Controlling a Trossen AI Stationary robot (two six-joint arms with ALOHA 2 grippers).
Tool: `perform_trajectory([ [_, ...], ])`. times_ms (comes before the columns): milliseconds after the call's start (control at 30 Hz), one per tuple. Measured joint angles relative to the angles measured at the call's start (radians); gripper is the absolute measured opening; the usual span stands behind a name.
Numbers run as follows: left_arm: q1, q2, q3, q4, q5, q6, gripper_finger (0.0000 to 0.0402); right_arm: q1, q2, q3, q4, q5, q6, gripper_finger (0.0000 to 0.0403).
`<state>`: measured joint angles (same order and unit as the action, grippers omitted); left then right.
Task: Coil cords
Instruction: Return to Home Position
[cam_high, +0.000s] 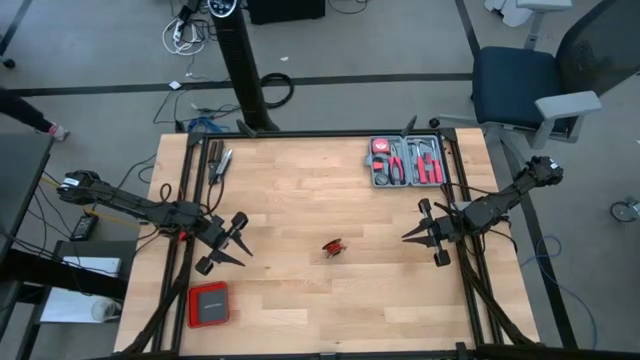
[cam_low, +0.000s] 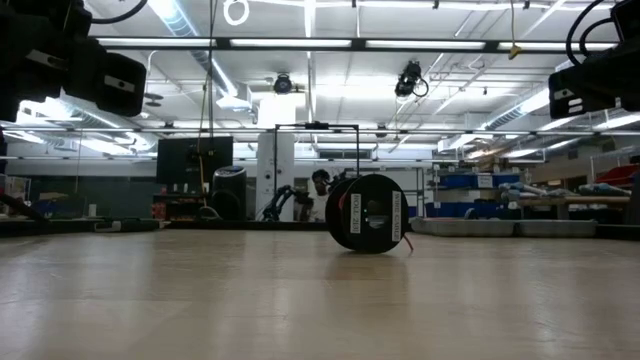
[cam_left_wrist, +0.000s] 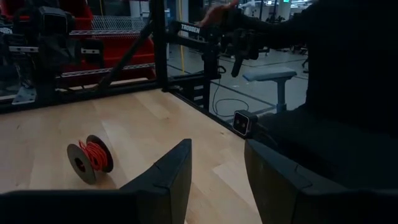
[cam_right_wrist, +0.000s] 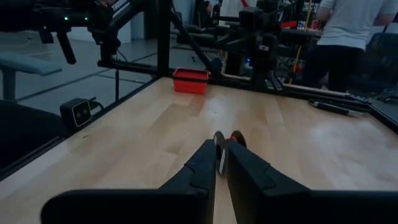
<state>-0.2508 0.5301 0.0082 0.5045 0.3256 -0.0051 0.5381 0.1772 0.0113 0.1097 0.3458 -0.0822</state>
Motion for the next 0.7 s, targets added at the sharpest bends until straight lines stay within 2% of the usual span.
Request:
perform_trajectory([
  [233,0.0,-0.036,0.0,-0.029,0.0,0.001,0.0152,0.0,0.0,-0.002,-0.025,0.0,0.0,0.0035],
  [567,0.001,-0.167,0.0,-0.447,-0.003,0.0,0.0152,-0.019,-0.008,-0.002,-0.048,-0.003,0.0,0.0035],
  [700,0.001,-0.194,0.0,-0.451,-0.029,-0.002,0.0152,-0.024,-0.008,-0.003,-0.047,-0.004,0.0,0.0035],
])
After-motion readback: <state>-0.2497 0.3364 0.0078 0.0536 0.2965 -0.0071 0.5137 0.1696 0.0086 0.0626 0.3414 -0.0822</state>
